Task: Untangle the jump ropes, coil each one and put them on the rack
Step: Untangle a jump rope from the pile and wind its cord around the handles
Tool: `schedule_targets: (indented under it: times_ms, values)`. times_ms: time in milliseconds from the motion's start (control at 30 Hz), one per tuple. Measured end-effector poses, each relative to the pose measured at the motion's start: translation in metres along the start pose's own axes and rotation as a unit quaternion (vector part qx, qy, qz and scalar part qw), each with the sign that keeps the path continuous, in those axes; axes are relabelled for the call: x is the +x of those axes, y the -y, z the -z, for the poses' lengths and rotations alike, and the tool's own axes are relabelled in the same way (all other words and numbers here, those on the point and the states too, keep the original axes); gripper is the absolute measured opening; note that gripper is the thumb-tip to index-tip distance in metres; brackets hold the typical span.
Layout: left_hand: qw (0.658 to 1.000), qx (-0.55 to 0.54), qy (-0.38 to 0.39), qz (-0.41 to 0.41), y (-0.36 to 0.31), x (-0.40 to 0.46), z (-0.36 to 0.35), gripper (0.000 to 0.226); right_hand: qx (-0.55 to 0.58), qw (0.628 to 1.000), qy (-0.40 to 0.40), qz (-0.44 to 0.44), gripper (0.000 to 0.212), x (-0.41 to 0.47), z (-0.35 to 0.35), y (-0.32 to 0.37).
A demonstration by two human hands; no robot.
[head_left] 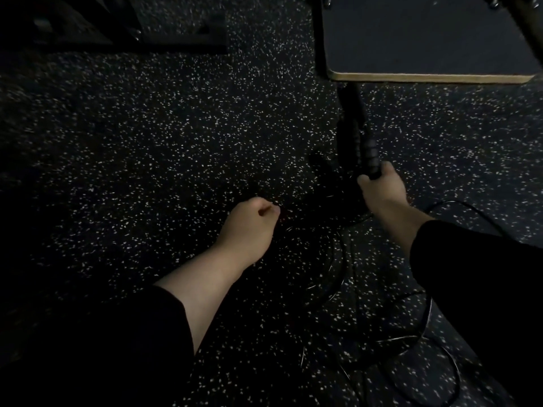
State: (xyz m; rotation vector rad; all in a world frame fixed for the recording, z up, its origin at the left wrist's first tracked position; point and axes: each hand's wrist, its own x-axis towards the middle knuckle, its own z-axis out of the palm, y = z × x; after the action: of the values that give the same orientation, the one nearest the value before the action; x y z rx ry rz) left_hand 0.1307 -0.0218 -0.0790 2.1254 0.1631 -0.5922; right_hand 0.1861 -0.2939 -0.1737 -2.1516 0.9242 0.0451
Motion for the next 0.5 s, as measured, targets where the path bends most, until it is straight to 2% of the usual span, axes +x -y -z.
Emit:
schedule_targets:
  times_ms: [33, 100, 200, 300, 367, 500]
  values:
    - [1.0, -0.002, 0.0, 0.0, -0.001, 0.001, 0.0, 0.018, 0.008, 1.0, 0.024, 0.009, 0.032, 0.0, -0.001, 0.006]
    - [1.0, -0.001, 0.004, 0.0, -0.001, 0.0, 0.0, 0.018, 0.014, 0.996, 0.071, -0.054, 0.03, 0.0, -0.002, 0.013]
    - [1.0, -0.001, 0.01, 0.002, -0.001, -0.003, 0.0, 0.019, -0.086, 0.99, 0.1, -0.04, 0.035, -0.006, 0.002, 0.018]
    - [1.0, -0.007, 0.013, 0.009, -0.003, -0.008, 0.0, 0.018, -0.051, 0.997, 0.06, 0.01, 0.028, -0.018, 0.004, 0.005]
    - [1.0, -0.015, 0.012, 0.011, -0.005, -0.012, 0.001, 0.016, 0.01, 0.999, -0.002, 0.038, 0.025, -0.031, 0.003, -0.013]
    - [1.0, -0.012, 0.01, 0.013, -0.014, -0.022, 0.006, 0.017, 0.204, 0.974, -0.092, 0.021, 0.036, -0.068, 0.028, -0.016]
